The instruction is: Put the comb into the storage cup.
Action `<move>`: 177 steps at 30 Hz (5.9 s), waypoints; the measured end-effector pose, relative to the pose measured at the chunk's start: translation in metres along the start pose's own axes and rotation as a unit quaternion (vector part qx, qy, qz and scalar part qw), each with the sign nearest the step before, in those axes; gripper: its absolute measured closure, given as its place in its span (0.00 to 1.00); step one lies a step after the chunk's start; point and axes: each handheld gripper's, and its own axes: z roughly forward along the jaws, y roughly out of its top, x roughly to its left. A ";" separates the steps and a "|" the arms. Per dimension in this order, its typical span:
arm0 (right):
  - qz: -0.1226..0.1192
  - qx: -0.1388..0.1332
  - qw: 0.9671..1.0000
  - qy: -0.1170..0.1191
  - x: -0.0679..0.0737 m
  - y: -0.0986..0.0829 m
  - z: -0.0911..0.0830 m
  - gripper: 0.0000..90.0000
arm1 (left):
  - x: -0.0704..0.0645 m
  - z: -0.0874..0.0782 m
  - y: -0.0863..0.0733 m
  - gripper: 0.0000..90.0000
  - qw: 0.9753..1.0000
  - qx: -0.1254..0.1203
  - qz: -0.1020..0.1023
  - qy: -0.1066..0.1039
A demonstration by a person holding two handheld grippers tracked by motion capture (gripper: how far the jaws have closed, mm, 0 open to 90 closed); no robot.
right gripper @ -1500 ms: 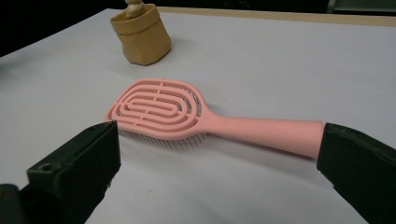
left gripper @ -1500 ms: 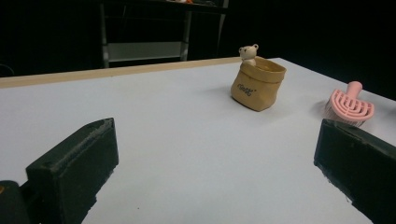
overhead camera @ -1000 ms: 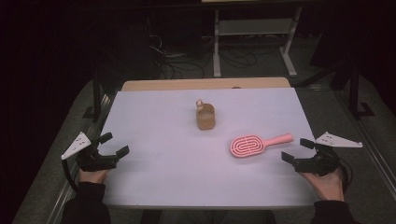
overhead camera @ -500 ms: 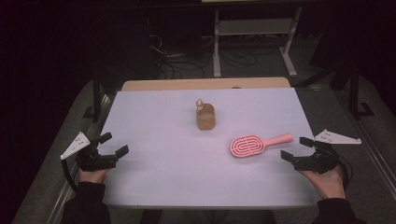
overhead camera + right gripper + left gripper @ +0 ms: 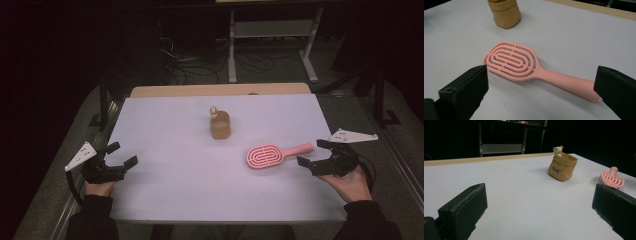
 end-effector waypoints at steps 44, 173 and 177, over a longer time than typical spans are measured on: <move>-0.117 0.122 0.986 0.010 -0.010 0.054 0.024 0.00 | 0.001 0.002 -0.001 0.00 1.000 0.004 0.001 -0.004; -0.353 0.308 0.873 0.134 0.008 0.066 0.105 0.76 | 0.000 0.003 -0.004 0.00 1.000 0.012 0.002 0.003; -0.348 0.303 0.877 0.135 0.013 0.069 0.103 0.76 | 0.000 0.003 -0.004 0.00 1.000 0.012 0.001 0.002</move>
